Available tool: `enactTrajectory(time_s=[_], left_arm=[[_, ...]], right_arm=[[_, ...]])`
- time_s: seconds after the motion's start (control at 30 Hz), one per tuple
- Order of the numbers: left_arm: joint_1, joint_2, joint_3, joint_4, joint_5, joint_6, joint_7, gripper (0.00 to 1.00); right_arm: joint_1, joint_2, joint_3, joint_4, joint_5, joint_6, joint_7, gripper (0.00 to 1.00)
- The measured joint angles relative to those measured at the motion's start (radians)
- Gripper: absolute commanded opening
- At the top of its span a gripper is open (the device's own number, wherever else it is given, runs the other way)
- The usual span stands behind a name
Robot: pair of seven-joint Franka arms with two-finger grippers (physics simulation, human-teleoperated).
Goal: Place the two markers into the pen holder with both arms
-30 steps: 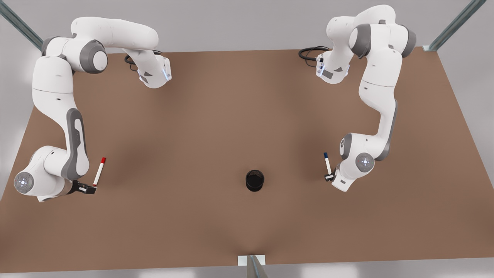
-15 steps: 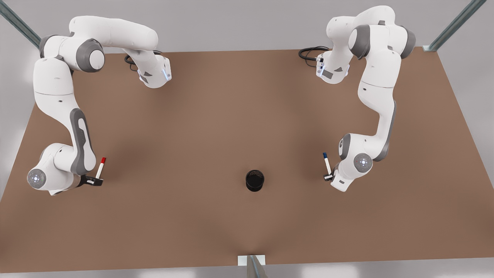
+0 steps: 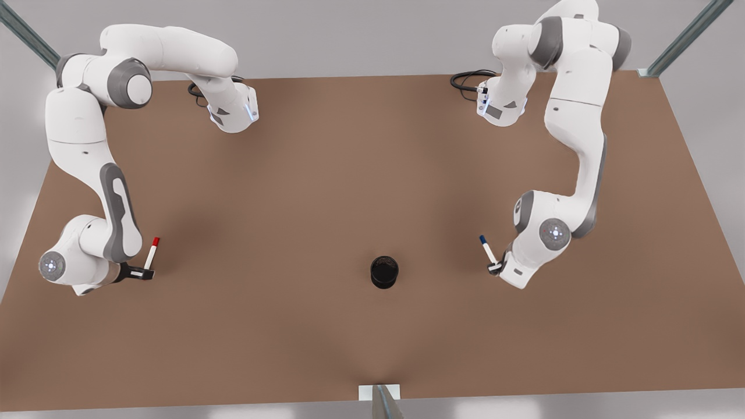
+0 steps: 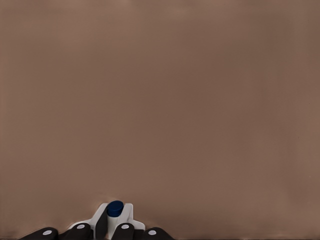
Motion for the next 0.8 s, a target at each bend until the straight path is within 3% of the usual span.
enactTrajectory(time_s=[0.17, 0.3, 0.47, 0.8], left_arm=[[-0.012, -0.051, -0.174, 0.168, -0.033, -0.176, 0.014, 0.21], [-0.1, -0.033, -0.238, 0.294, -0.06, -0.19, 0.022, 0.21], [-0.154, 0.044, -0.238, 0.304, 0.016, 0.051, 0.002, 0.21], [-0.16, 0.107, -0.195, 0.26, 0.108, 0.443, -0.106, 0.21]], right_arm=[[0.003, 0.012, 0.002, 0.001, -0.001, 0.015, -0.019, 0.75], [0.005, 0.005, 0.005, 0.009, -0.001, 0.014, -0.03, 0.69], [0.005, 0.003, 0.008, 0.011, -0.001, 0.013, -0.041, 0.51], [0.01, 0.005, 0.008, 0.011, -0.024, 0.017, -0.055, 0.51]])
